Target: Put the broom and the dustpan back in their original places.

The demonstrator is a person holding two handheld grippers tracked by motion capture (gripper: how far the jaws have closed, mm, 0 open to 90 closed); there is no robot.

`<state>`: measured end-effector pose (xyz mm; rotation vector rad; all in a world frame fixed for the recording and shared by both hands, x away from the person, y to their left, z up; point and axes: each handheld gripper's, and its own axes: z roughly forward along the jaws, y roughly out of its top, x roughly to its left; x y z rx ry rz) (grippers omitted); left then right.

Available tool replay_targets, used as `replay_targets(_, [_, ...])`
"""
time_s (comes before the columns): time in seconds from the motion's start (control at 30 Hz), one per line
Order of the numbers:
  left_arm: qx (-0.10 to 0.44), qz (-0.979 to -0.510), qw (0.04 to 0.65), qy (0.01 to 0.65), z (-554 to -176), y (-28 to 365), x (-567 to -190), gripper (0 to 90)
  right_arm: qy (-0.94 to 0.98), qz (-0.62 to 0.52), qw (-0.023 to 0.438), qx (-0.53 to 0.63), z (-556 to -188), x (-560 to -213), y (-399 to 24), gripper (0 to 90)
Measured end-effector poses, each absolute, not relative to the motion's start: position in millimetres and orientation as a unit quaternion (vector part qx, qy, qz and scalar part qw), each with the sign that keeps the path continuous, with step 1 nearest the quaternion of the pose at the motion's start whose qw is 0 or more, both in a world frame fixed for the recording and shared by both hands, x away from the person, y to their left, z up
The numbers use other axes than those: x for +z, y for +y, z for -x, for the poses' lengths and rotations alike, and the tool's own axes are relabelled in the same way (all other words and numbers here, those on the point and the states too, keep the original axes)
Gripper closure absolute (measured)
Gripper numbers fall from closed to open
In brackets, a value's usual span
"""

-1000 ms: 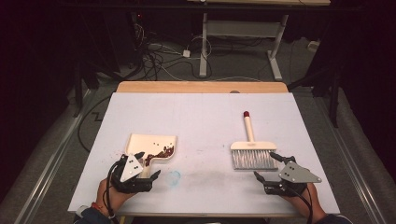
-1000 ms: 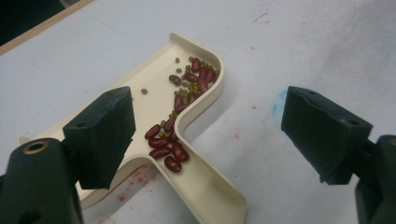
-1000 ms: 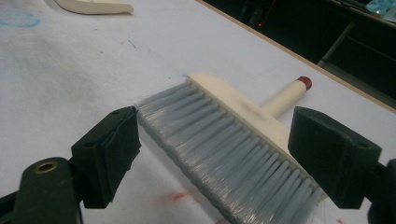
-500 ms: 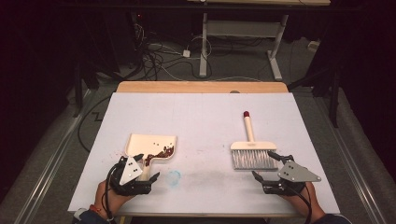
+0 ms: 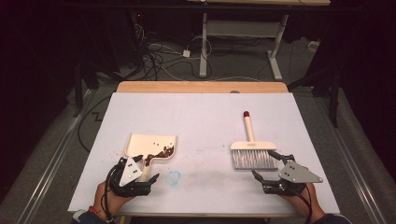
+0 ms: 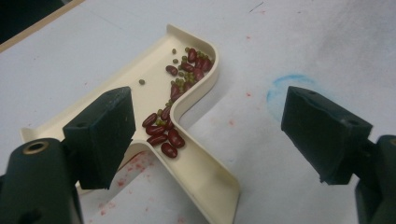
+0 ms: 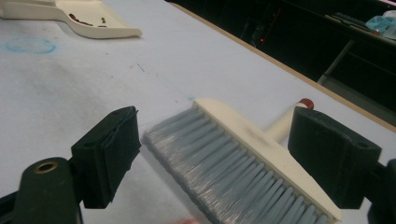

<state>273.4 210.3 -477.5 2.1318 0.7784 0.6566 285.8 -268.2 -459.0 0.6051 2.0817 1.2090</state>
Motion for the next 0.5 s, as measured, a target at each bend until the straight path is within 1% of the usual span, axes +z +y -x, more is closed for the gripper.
replay_targets(0.43, [0.258,-0.835,0.376,0.309,-275.9,209.8,-477.4,17.1,0.793,-0.222,0.329,0.462,-284.7,-456.3,-265.9,17.3])
replay_targets(0.5, [0.263,-0.834,0.376,0.306,-277.2,209.7,-476.9,17.1,0.794,-0.224,0.320,0.466,-285.0,-455.6,-267.2,19.5])
